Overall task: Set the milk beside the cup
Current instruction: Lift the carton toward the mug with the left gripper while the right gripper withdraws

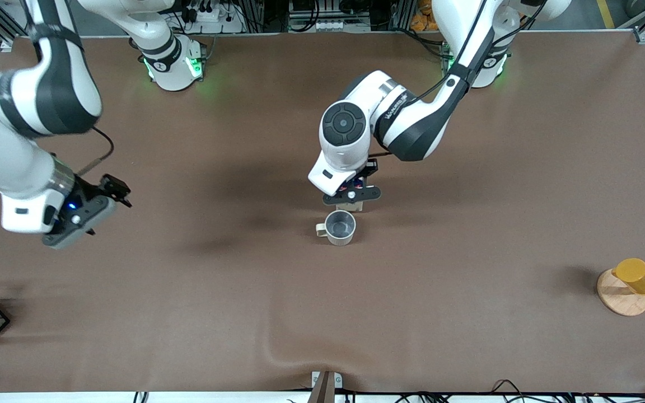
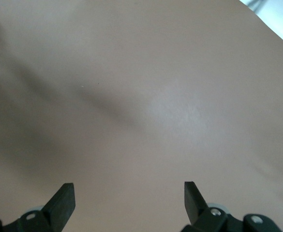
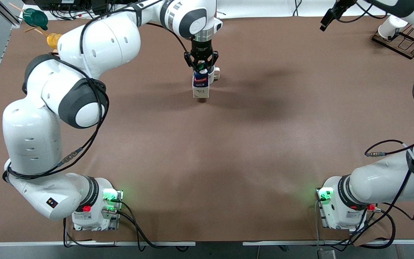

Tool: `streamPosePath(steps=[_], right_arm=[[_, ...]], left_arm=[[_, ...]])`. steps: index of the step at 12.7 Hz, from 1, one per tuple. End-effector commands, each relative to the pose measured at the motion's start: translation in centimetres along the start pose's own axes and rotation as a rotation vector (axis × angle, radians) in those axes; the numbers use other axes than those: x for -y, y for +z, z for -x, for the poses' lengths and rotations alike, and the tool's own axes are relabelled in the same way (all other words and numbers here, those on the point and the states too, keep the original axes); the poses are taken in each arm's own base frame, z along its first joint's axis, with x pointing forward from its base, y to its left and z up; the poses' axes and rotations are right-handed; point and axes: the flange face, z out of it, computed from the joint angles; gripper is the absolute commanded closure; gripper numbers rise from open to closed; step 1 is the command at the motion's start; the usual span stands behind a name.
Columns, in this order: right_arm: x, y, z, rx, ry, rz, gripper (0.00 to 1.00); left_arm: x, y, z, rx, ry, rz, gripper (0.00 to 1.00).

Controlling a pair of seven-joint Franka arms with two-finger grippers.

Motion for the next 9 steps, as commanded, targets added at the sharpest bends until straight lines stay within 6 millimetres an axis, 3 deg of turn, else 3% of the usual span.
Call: streamPosePath(steps=[1, 4, 7, 8, 9], right_arm=[[0.7, -2.9, 2.9, 0.001, 0.203, -0.01, 0.0], [-0.3, -5.9, 5.9, 0.021, 0.371, -0.011, 0.0], [-2.2, -7.3, 8.2, 0.028, 0.576, -0.01, 0.0], [-2.4, -7.7, 8.6, 0.036, 0.617, -0.012, 0.0], [-2.3, -8.4, 8.6, 0.041, 0.646, -0.016, 0.0]], left_arm=[[-1.2, 0.2, -0.8, 0.016, -0.023, 0.063, 0.64], [-1.3, 0.9, -1.1, 0.012, -0.02, 0.066, 0.64], [-1.2, 1.7, -1.5, 0.018, 0.003, 0.058, 0.63], [-1.3, 1.9, -1.4, 0.019, 0.006, 0.055, 0.59], [-1.3, 2.1, -1.5, 0.02, 0.005, 0.054, 0.44]])
